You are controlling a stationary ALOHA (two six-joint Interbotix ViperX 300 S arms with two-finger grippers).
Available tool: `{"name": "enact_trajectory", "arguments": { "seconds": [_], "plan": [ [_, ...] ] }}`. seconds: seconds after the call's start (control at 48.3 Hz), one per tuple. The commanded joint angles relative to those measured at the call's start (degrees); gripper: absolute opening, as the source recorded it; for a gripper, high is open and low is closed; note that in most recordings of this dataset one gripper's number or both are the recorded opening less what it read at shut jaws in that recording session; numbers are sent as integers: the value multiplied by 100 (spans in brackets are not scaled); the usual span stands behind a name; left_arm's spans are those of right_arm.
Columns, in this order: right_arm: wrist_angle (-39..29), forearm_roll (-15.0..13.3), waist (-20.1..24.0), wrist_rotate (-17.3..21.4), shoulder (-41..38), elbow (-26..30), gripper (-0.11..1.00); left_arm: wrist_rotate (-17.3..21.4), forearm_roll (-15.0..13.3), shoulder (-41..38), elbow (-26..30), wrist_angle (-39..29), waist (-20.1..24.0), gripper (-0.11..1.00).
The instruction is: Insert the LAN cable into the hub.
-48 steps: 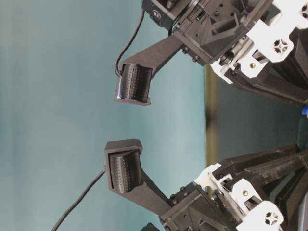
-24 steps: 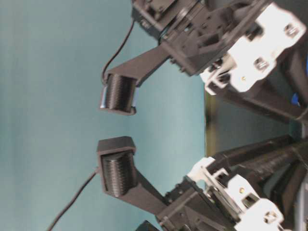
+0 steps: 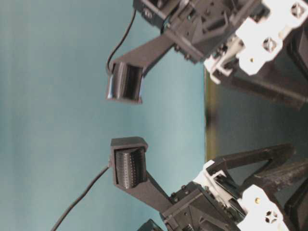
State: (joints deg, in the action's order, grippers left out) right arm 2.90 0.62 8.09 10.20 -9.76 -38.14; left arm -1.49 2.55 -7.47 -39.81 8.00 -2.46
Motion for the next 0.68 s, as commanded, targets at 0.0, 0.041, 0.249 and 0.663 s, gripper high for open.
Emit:
{"name": "enact_trajectory", "arguments": {
  "seconds": [0.0,0.041,0.249,0.663],
  "plan": [
    [26,26,9,18,220,-114,72,0,9,123,18,-9,-18,85],
    [26,44,9,26,272,-193,72,9,9,141,0,-44,-26,84],
    [62,132,9,35,510,-483,72,0,18,562,-211,-281,-53,84],
    [70,123,9,26,809,-633,72,9,9,1336,-527,-343,-141,84]
  ]
}}
